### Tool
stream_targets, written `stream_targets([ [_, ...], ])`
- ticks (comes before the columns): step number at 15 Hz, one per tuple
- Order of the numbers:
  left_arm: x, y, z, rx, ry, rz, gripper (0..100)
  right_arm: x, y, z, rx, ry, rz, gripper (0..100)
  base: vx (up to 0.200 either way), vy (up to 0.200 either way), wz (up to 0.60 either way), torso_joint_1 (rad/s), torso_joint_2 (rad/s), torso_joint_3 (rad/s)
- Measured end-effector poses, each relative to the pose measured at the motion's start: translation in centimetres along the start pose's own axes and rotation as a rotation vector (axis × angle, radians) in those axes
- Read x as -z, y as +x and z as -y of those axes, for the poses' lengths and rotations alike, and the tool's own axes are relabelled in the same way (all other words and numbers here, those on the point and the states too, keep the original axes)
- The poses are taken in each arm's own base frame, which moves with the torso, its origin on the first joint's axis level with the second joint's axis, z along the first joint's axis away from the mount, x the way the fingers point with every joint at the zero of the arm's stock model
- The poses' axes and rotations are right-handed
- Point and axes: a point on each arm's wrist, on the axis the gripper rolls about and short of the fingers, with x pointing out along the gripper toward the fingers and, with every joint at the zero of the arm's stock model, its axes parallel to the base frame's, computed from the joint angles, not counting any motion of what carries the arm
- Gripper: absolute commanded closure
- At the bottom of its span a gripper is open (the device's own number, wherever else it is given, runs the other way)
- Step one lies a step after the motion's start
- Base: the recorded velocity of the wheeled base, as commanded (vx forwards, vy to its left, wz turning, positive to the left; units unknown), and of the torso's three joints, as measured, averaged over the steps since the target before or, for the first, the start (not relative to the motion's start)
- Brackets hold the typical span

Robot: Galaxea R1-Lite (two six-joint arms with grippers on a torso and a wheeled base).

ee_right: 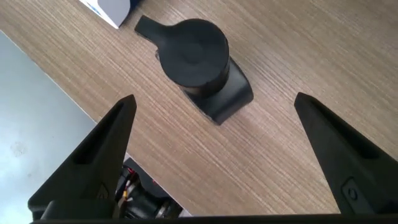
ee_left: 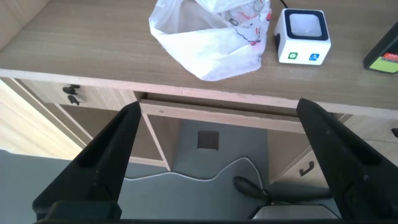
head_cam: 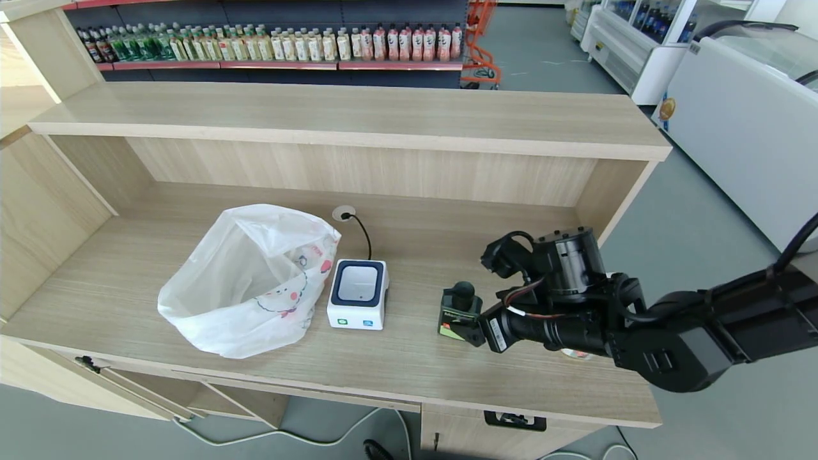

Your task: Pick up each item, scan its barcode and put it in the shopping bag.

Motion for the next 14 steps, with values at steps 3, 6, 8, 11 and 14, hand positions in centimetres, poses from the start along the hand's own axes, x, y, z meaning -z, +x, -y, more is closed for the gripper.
stream_targets([
  [3,0.0,0.0,0.0,0.0,0.0,0.0,0,-0.2,1.6,-0.1,-0.029,-0.008,0.028,0,0.0,0.0,0.0,0.0,0.0,0.0],
  [6,0.0,0.0,0.0,0.0,0.0,0.0,0,-0.1,2.7,-0.1,-0.033,-0.022,0.025,0,0.0,0.0,0.0,0.0,0.0,0.0],
  [8,0.0,0.0,0.0,0.0,0.0,0.0,0,-0.1,3.6,-0.1,-0.036,-0.031,0.025,0,0.0,0.0,0.0,0.0,0.0,0.0],
  [11,0.0,0.0,0.0,0.0,0.0,0.0,0,-0.6,4.8,-0.7,-0.048,-0.04,0.041,0,0.0,0.0,0.0,0.0,0.0,0.0],
  [14,0.0,0.0,0.0,0.0,0.0,0.0,0,-0.7,6.0,-1.2,-0.059,-0.049,0.051,0,0.0,0.0,0.0,0.0,0.0,0.0],
])
